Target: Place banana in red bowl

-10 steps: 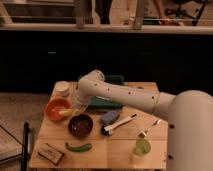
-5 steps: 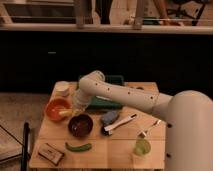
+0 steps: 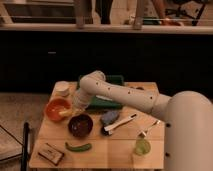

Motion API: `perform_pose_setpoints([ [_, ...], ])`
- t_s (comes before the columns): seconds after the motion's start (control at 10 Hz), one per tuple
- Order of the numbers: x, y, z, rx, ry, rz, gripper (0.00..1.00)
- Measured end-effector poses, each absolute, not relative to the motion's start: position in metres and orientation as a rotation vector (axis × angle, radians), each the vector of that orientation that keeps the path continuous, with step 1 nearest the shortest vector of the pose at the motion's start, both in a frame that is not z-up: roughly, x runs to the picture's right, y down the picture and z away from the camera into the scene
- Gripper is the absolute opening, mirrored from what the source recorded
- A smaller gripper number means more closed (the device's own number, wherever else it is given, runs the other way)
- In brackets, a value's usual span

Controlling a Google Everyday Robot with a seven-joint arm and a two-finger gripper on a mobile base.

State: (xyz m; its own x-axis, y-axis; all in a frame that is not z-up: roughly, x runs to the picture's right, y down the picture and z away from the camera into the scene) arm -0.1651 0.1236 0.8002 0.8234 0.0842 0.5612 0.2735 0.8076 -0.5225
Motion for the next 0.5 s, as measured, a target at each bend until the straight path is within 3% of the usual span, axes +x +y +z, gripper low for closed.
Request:
perform_pose_setpoints([
  [0.5, -0.195, 0.107, 0.794, -0.599, -0.632, -0.187, 0.00],
])
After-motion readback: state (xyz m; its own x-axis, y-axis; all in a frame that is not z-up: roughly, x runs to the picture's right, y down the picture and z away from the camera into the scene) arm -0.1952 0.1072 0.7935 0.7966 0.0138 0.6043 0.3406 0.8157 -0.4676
